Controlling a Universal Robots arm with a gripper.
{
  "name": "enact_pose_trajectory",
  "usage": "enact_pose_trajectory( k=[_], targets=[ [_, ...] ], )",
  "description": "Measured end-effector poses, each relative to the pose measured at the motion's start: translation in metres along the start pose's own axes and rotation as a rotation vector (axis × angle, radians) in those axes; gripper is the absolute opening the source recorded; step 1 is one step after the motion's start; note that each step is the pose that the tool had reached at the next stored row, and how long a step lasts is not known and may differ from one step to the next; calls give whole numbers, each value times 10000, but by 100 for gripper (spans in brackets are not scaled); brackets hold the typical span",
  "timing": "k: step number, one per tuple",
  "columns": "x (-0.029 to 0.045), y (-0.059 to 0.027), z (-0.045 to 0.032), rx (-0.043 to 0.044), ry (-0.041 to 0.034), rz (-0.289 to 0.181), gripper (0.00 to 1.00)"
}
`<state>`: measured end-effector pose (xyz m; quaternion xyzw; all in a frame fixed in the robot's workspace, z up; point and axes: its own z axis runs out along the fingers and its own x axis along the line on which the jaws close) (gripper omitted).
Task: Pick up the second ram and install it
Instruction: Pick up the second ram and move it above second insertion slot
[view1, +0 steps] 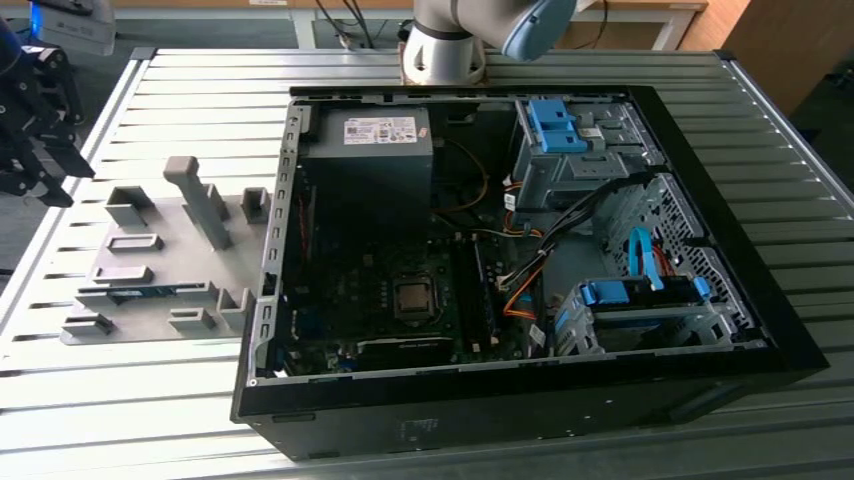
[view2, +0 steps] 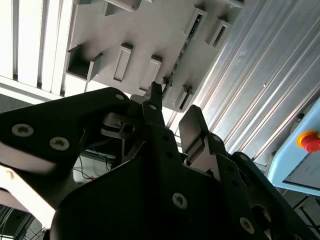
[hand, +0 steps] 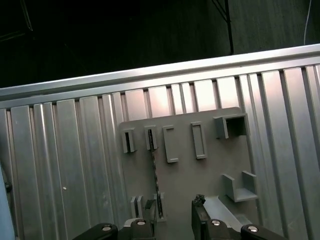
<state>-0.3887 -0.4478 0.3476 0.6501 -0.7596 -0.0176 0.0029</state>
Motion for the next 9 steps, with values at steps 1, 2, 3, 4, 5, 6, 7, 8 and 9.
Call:
enact_pose_trajectory(
  k=[1,2,3,4,5,6,7,8,9],
  targets=[
    [1,0,4,-1,2,-94,42],
    [2,0,7,-4,6,-202,42],
    [3,-1,10,-5,9,-301,42],
    [3,-1,11,-7,11,-349,42],
    [3,-1,11,-7,11,-357,42],
    [3,-1,11,-8,12,-358,42],
    [3,-1,12,-7,11,-359,42],
    [3,-1,12,-6,10,-360,42],
    [3,-1,12,-6,11,-360,42]
  ],
)
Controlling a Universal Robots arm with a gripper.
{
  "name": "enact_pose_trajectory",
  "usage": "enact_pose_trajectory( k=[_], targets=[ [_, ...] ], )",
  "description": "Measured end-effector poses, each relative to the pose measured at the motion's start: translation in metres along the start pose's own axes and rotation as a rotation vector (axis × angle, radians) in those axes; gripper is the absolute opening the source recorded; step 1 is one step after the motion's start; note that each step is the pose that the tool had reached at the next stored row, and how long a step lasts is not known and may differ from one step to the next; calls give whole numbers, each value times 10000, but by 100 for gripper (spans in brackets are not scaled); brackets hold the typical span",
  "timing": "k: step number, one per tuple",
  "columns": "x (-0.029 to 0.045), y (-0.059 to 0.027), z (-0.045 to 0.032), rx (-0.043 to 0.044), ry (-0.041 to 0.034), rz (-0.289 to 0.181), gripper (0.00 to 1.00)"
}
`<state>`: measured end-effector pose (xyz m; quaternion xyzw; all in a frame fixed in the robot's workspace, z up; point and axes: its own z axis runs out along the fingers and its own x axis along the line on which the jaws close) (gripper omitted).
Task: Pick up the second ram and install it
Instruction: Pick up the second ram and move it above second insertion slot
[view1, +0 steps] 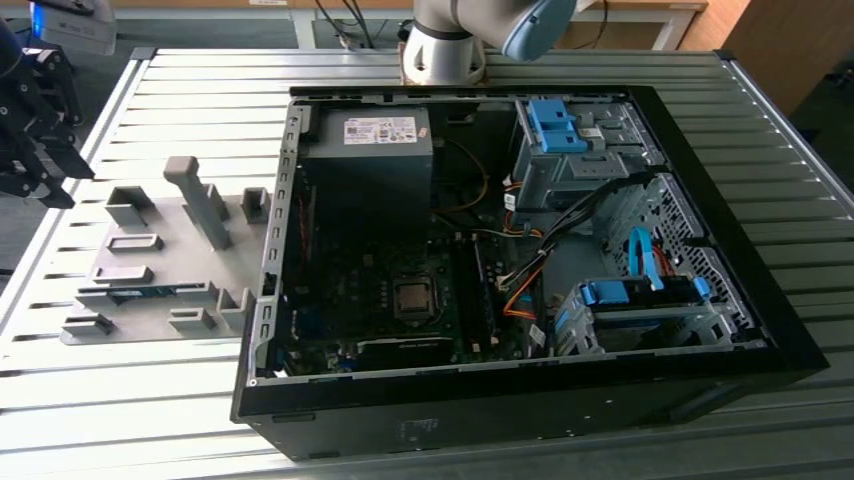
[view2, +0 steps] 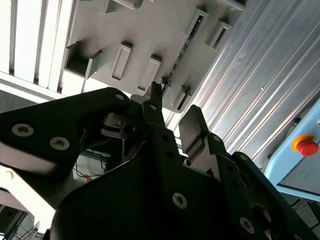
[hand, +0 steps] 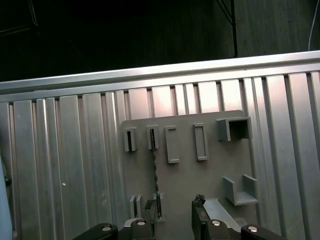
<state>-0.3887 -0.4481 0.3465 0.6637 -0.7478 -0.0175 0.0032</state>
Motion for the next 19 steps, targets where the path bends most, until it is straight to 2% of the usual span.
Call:
enact_pose_trajectory(
  k=[10,16,19],
  targets=[
    [0,0,12,0,-1,-22,42],
    [7,-1,38,-9,13,-408,42],
    [8,-1,56,-6,12,-435,42]
  ],
)
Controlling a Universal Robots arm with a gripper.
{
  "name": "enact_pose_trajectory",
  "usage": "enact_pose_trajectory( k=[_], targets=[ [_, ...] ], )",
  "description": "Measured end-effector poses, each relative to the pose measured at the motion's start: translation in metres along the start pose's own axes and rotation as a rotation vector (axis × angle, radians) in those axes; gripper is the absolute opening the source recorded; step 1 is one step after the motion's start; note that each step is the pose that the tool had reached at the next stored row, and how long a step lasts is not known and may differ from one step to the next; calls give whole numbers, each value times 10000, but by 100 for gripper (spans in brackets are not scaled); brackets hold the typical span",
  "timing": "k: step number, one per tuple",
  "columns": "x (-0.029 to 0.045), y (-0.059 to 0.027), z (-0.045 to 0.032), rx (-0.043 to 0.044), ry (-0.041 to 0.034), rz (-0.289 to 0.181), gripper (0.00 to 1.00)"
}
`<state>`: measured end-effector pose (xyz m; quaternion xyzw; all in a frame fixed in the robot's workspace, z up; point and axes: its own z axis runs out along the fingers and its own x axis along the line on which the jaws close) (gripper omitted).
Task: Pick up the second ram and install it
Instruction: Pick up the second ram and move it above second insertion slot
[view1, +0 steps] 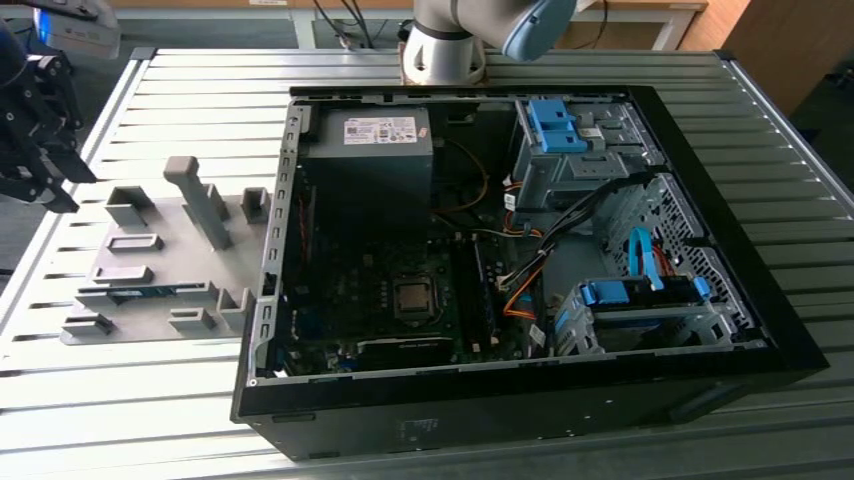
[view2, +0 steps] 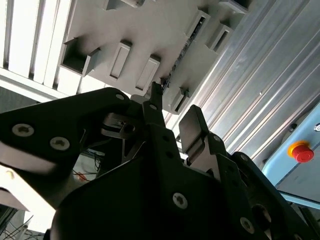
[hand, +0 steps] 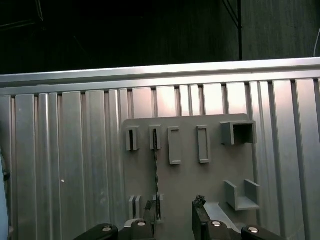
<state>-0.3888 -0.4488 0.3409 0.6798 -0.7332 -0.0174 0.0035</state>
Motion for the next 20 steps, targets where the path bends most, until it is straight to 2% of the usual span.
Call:
enact_pose_trajectory(
  k=[6,13,20],
  targets=[
    [6,1,66,1,1,0,42],
    [77,-6,160,-2,6,-242,42],
    [96,-4,274,0,9,-309,42]
  ],
)
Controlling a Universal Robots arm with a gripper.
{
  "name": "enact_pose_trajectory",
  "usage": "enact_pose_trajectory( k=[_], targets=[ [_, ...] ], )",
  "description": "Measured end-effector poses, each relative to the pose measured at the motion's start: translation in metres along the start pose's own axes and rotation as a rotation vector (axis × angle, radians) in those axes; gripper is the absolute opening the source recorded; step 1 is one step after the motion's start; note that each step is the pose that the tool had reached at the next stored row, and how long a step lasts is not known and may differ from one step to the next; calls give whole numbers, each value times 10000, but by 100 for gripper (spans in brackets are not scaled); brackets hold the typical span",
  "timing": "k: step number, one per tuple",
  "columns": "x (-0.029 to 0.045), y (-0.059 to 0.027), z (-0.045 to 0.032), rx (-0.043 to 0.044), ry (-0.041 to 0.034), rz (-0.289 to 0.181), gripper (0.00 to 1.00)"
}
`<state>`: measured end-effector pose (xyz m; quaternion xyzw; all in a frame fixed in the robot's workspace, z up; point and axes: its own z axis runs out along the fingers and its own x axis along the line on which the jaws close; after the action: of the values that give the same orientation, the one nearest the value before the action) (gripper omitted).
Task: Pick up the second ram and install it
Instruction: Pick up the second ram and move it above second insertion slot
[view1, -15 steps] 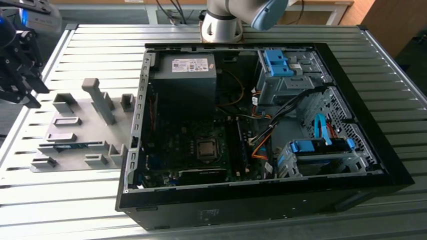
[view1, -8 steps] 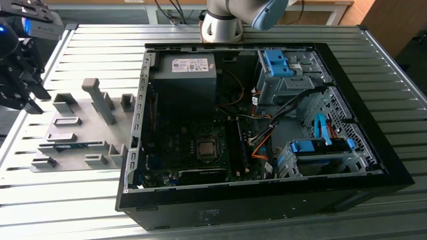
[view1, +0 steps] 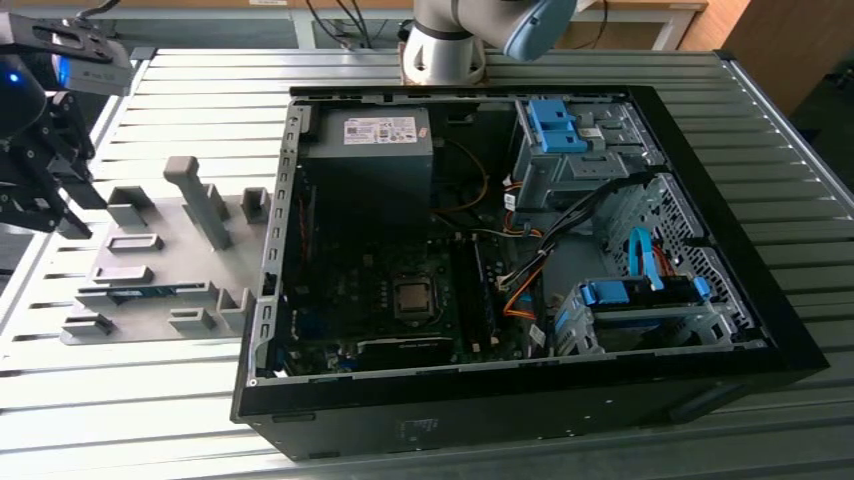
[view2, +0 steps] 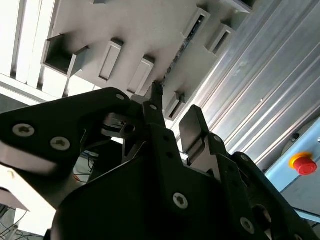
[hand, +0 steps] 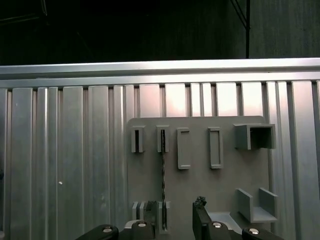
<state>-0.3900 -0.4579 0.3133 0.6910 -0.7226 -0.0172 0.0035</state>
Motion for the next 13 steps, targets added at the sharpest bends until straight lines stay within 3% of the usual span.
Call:
enact_pose_trajectory(
  k=[13],
  targets=[
    [27,6,168,39,0,-62,42]
  ],
)
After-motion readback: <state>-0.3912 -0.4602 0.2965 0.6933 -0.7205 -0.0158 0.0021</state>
